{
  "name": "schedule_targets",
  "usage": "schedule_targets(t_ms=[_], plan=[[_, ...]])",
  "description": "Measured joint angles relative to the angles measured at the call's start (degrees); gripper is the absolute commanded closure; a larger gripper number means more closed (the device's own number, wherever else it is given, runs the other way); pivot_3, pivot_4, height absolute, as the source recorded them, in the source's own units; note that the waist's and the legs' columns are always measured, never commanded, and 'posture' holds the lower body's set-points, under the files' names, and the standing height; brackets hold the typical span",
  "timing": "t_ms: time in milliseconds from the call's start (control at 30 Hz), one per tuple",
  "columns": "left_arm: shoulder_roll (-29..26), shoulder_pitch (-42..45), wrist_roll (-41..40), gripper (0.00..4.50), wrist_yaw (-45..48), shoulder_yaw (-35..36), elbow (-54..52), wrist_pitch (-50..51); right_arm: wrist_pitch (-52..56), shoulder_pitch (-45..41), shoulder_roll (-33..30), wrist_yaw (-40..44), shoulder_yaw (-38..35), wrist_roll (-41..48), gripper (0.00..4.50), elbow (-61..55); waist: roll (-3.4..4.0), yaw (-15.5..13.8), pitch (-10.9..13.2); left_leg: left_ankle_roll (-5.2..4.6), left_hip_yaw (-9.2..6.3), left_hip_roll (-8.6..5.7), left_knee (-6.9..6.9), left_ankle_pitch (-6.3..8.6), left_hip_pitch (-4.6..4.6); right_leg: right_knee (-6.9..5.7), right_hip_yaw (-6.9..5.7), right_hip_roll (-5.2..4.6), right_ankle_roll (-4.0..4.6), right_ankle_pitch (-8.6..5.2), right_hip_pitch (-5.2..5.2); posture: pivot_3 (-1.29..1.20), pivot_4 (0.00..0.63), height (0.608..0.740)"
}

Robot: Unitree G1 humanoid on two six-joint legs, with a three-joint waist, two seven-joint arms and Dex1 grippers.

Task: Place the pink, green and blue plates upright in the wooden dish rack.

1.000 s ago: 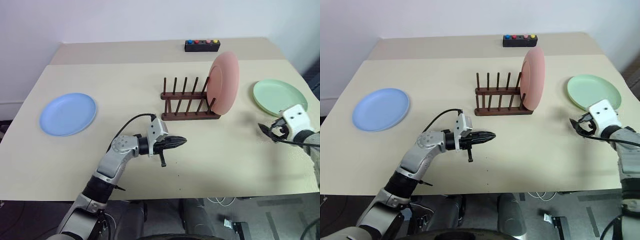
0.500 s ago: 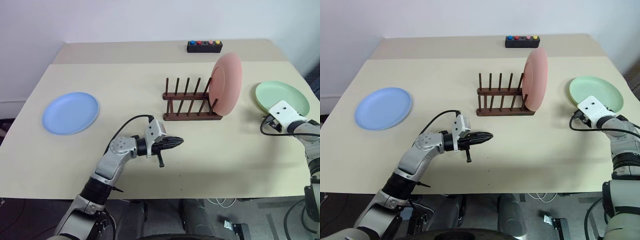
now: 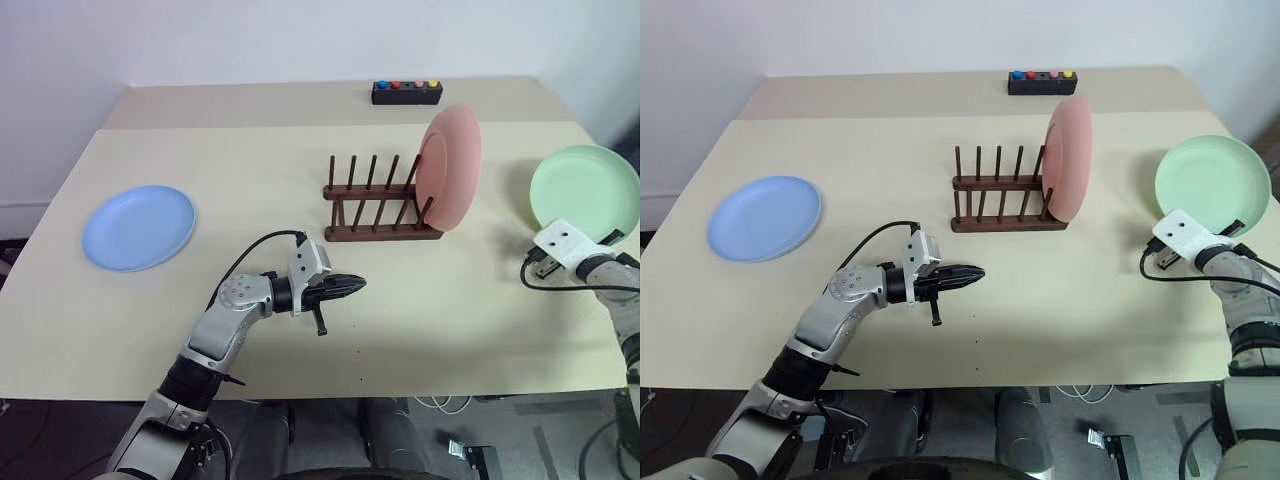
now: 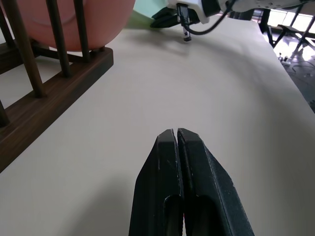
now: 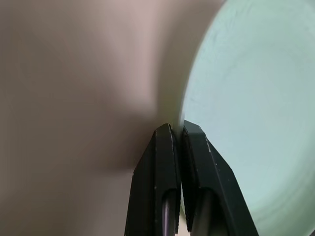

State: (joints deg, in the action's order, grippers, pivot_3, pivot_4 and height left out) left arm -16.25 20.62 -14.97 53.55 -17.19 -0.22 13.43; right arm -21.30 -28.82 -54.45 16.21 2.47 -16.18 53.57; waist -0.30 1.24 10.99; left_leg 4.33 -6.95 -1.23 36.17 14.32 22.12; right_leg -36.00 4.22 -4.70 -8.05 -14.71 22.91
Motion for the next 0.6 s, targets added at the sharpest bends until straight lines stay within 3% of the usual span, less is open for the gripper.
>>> schedule_targets(t_ms=[367, 600], plan=[[0.0, -0.1, 0.0, 4.45, 0.4, 0.0, 0.0, 0.0, 6.4, -1.3, -2.8, 3.7, -11.5, 9.7, 4.45, -36.9, 0.10, 1.3, 0.0, -0.01, 0.05, 0.02, -0.03, 0.00, 0.01, -0.06, 0.06, 0.01, -0.03, 0.00, 0.08, 0.00, 0.150, 0.740], [0.0, -0.2, 0.0, 4.45, 0.4, 0.0, 0.0, -0.1, 16.0, -8.4, 4.9, 14.0, -10.4, 27.4, 4.45, -59.8, 0.00, 1.0, 0.0, -0.01, -0.04, 0.03, 0.00, 0.00, 0.06, -0.06, 0.00, 0.01, -0.03, 0.00, 0.07, 0.00, 0.150, 0.740]])
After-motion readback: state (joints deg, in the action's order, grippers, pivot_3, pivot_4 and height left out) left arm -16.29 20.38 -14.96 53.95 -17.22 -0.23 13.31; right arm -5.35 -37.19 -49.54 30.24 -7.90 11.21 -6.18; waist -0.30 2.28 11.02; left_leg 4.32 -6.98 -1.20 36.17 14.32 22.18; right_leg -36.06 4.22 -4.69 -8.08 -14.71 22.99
